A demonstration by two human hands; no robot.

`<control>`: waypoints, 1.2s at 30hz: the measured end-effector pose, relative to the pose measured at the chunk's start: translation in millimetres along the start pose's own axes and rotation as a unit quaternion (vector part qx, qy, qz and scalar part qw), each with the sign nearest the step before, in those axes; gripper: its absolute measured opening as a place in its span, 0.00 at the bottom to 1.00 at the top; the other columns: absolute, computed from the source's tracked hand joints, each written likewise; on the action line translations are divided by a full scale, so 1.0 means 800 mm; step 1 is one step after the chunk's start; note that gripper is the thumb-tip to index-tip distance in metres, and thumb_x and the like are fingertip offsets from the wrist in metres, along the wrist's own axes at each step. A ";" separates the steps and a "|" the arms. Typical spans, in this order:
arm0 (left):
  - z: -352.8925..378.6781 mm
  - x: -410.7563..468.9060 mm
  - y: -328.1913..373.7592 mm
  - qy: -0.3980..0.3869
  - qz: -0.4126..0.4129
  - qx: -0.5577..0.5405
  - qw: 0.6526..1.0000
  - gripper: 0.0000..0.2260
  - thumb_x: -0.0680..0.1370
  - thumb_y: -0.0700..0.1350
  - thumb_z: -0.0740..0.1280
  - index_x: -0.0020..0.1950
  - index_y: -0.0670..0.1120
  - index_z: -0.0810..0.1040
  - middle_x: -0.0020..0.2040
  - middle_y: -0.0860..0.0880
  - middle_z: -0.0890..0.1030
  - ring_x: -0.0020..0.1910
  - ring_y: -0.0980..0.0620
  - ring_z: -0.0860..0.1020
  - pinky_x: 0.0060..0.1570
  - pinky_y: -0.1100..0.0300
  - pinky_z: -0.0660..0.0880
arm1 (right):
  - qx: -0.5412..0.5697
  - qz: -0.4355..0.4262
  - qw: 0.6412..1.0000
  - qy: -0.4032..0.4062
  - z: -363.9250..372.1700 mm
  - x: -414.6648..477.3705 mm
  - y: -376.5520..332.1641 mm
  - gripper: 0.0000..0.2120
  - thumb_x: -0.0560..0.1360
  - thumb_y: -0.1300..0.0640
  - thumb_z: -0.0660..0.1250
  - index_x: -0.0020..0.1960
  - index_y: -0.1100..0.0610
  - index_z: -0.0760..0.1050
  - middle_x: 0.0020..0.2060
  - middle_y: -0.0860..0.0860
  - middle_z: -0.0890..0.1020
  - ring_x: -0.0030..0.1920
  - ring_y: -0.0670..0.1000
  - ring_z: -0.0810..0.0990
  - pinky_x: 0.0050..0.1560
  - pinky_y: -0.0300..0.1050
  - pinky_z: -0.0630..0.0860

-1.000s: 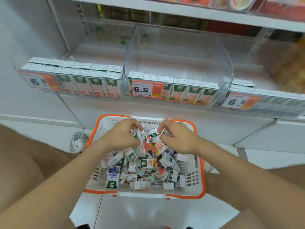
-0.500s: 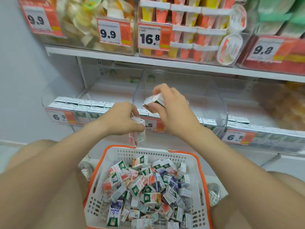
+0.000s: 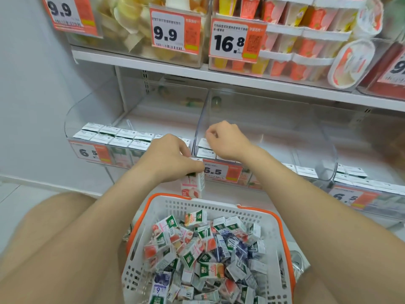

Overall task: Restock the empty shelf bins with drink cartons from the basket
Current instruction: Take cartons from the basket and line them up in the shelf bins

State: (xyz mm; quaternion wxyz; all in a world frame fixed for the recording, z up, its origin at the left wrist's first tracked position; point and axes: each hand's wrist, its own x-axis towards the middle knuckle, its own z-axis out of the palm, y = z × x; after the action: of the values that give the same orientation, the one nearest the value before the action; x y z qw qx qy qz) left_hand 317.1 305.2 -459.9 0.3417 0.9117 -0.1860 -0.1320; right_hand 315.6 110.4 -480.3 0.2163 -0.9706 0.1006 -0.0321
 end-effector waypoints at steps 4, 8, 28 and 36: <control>-0.008 -0.001 -0.002 -0.006 -0.011 -0.046 0.999 0.15 0.66 0.58 0.81 0.42 0.48 0.85 0.35 0.47 0.85 0.33 0.51 0.80 0.36 0.60 0.76 | -0.030 -0.002 0.997 -0.068 -0.001 -0.008 0.001 0.17 0.82 0.53 0.55 0.54 0.61 0.80 0.49 0.59 0.84 0.54 0.64 0.78 0.54 0.55 0.76; -0.016 -0.006 -0.003 -0.016 -0.029 -0.128 0.991 0.17 0.67 0.56 0.82 0.45 0.46 0.85 0.38 0.46 0.87 0.34 0.49 0.85 0.36 0.56 0.83 | -0.017 -0.007 0.999 -0.037 -0.013 -0.024 -0.008 0.20 0.83 0.55 0.53 0.68 0.62 0.74 0.63 0.60 0.81 0.66 0.64 0.76 0.65 0.56 0.74; -0.141 0.040 -0.091 0.020 -0.056 0.191 0.980 0.24 0.83 0.58 0.60 0.73 0.44 0.68 0.70 0.42 0.74 0.66 0.38 0.74 0.65 0.45 0.73 | 0.178 -0.198 0.943 0.200 0.008 -0.047 -0.138 0.21 0.79 0.51 0.73 0.69 0.50 0.73 0.57 0.45 0.81 0.53 0.49 0.82 0.55 0.45 0.77; -0.158 0.076 -0.176 0.126 -0.067 0.258 0.956 0.24 0.78 0.54 0.66 0.71 0.44 0.69 0.72 0.41 0.67 0.71 0.38 0.63 0.64 0.43 0.66 | 0.154 -0.160 0.962 0.156 0.089 0.099 -0.214 0.18 0.81 0.54 0.68 0.68 0.49 0.68 0.53 0.52 0.81 0.49 0.58 0.81 0.52 0.55 0.79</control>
State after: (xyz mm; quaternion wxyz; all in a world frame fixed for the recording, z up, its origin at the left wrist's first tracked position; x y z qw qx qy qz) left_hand 452.8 449.9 -469.1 0.1063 0.9884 -0.1077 0.0137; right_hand 431.8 274.7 -470.2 0.3371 -0.9118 -0.0293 -0.2325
